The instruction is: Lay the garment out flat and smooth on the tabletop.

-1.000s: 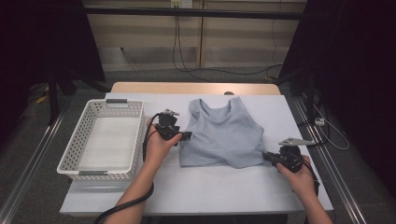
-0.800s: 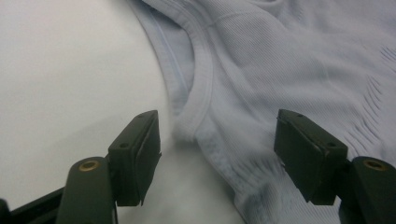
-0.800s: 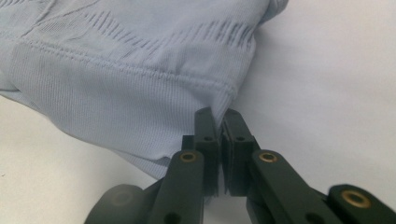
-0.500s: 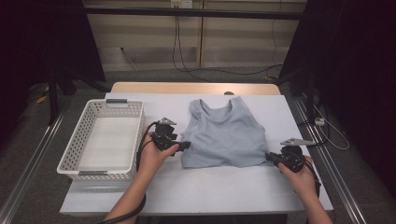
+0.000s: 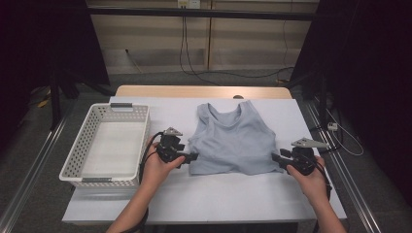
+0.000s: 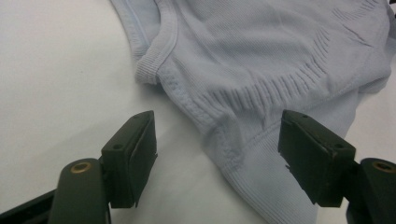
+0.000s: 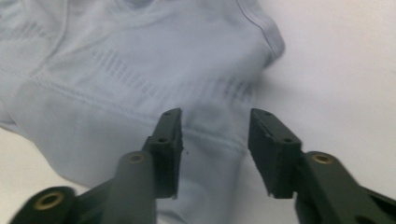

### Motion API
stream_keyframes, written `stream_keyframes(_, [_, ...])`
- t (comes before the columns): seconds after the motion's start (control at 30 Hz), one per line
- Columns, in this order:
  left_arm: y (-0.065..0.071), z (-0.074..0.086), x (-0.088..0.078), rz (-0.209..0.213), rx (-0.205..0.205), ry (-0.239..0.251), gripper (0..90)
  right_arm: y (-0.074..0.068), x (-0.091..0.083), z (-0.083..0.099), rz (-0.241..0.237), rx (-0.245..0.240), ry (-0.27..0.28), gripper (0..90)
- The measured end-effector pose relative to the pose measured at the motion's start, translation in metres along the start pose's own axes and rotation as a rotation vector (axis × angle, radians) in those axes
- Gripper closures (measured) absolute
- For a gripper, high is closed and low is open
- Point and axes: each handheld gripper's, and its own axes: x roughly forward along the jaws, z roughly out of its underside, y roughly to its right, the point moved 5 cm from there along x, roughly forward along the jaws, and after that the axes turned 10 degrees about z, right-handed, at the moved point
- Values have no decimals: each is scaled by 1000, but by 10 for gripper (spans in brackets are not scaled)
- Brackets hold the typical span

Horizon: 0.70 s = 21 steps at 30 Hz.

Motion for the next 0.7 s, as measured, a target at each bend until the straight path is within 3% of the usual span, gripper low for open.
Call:
stream_keyframes(0.23, [-2, -1, -4, 2, -1, 9, 282, -11, 16, -19, -7, -37, 13, 484])
stream_keyframes(0.4, [0, -1, -3, 9, 14, 3, 282, -4, 38, -30, 52, -67, 2, 486])
stream_keyframes(0.43, [0, -2, -3, 11, 14, 7, 282, -2, 43, -32, 74, -77, 2, 507])
stream_keyframes(0.5, [0, -3, -4, 11, 15, 10, 283, 1, 51, -31, 72, -79, -20, 535])
stream_keyframes(0.7, [-1, -3, -5, 12, 15, 12, 286, 9, 63, -28, 60, -52, -62, 821])
